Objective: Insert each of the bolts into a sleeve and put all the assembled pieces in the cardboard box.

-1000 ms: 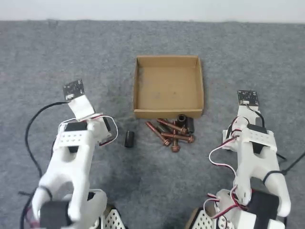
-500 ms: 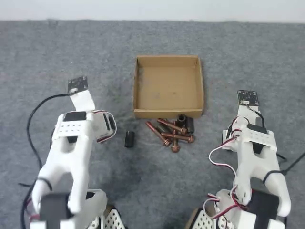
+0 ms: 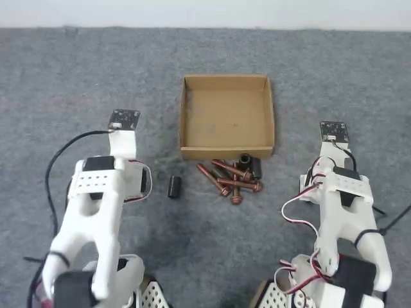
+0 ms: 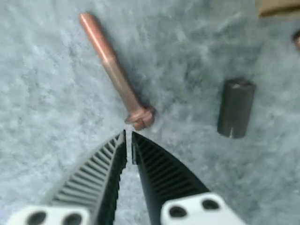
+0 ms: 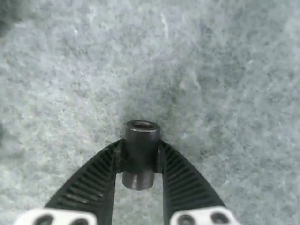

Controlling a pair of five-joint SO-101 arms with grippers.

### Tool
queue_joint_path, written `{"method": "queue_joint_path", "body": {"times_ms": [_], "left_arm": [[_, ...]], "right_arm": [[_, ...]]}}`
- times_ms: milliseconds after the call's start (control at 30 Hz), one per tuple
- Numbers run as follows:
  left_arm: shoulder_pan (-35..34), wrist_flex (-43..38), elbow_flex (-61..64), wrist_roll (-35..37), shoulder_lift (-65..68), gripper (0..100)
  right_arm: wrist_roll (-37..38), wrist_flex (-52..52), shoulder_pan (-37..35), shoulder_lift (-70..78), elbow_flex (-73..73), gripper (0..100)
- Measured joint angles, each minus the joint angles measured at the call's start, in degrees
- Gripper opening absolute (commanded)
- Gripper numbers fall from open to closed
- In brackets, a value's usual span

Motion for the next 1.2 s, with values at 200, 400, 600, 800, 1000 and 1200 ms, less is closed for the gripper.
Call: {"method": "queue_joint_path", "body": {"times_ms": [200,400,600,800,1000,1200], "left_arm": [[0.0,-2.2,-3.52,-0.18,14.15,1],[0.0,-2.81,-8.7,-0.18,20.4,1],[1.32,-2.81,-12.57,-0.18,22.07,1],[6.77,-10.29,-15.03,-0.18,22.07,1],[11.69,-12.31,-16.79,-0.18,22.51,1],[12.31,-14.86,-16.79,-0.18,22.51,2]], "right_arm": [[0.0,0.0,0.0,0.0,0.0,0.6],[0.0,0.0,0.0,0.0,0.0,0.6],[0.0,0.0,0.0,0.0,0.0,0.6],[0.0,0.0,0.0,0.0,0.0,0.6],[0.0,0.0,0.0,0.0,0.0,0.6],[0.0,0.0,0.0,0.0,0.0,0.6]]}}
